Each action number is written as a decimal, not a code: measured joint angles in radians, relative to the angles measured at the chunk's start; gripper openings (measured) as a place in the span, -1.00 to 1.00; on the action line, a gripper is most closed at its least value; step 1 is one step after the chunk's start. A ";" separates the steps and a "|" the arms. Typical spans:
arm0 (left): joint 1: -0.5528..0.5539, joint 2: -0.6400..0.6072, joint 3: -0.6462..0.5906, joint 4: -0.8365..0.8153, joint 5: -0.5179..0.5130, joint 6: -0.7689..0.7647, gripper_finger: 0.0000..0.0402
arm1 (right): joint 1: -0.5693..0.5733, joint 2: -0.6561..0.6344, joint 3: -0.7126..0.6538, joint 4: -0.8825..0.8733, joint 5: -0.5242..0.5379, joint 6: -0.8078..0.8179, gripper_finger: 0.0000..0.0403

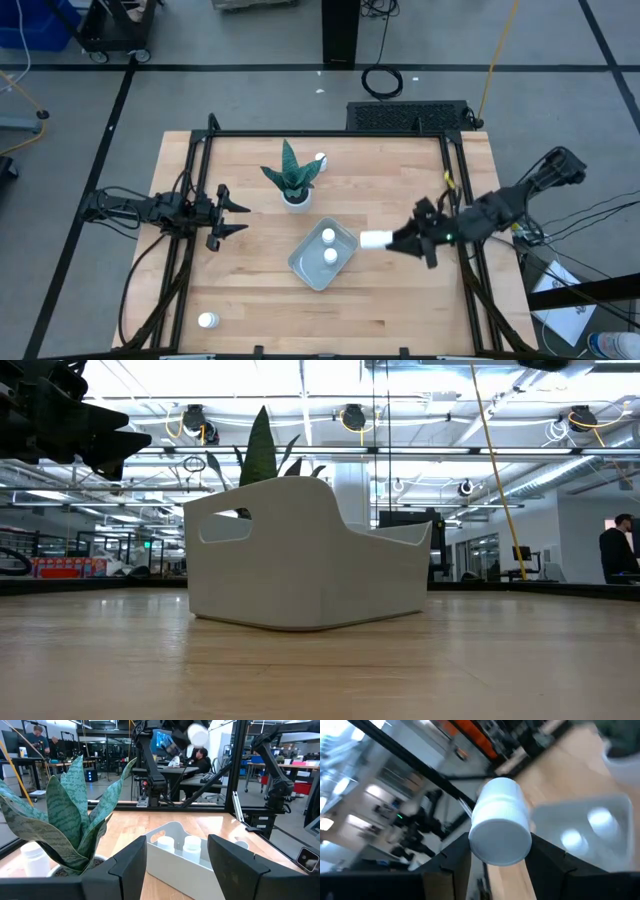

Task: Pick and place pill bottles into a basket
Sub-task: Put the white medicine bottle into the gray bin

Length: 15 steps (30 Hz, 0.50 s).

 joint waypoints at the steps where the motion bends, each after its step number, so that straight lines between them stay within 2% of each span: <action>1: 0.000 0.000 0.000 0.000 0.000 0.000 0.06 | -0.020 -0.007 0.000 0.029 -0.018 -0.026 -0.26; 7: 0.000 0.000 0.000 0.000 0.000 0.000 0.06 | -0.122 -0.004 0.023 0.149 -0.135 -0.141 -0.26; 12: 0.000 0.000 0.000 0.000 0.000 0.000 0.07 | -0.201 0.065 0.132 0.065 -0.257 -0.192 -0.26; 15: 0.000 0.000 0.000 0.000 0.000 0.000 0.06 | -0.245 0.122 0.227 -0.064 -0.286 -0.242 -0.26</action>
